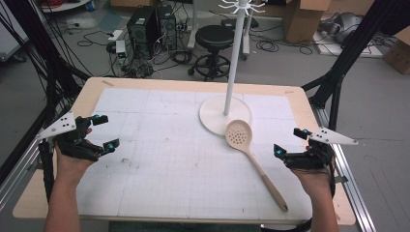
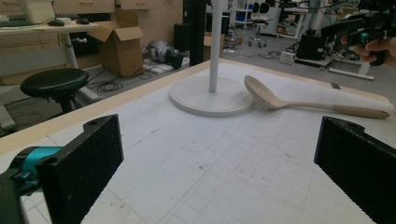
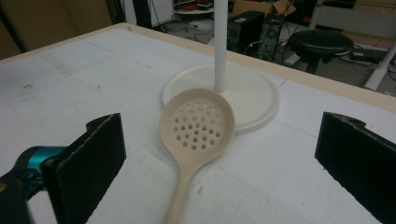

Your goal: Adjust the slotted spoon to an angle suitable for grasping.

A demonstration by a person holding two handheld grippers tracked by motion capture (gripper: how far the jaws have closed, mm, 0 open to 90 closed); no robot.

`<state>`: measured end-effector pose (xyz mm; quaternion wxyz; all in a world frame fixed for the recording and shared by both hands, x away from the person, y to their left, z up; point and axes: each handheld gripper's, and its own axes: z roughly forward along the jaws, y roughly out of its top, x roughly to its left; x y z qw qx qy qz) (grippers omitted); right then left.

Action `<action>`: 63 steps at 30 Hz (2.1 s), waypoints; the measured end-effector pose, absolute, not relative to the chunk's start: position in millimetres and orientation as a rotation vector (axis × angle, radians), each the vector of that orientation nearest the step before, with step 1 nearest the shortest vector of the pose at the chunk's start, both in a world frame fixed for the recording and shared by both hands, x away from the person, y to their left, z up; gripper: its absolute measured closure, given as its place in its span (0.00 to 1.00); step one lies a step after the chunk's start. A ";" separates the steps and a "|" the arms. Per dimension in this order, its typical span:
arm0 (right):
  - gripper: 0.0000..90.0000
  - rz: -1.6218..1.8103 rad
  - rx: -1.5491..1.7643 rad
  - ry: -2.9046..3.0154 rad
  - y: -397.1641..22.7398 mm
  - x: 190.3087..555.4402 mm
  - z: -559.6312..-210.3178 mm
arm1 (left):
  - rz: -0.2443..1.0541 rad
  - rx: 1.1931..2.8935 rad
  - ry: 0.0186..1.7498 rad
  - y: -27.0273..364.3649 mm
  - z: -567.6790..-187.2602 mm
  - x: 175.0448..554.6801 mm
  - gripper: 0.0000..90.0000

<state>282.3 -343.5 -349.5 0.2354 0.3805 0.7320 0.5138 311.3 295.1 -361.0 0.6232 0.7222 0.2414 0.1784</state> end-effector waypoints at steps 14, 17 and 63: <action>0.01 1.351 1.033 2.056 -332.2 281.5 -349.3 | 0.408 1.658 0.551 295.6 -360.7 311.2 0.02; 0.01 1.325 1.028 2.095 -323.8 283.7 -351.6 | 0.411 1.653 0.550 296.5 -360.0 310.5 0.02; 0.51 0.815 1.179 2.589 -285.9 312.0 -413.2 | 0.416 1.679 0.537 294.3 -359.2 310.7 0.02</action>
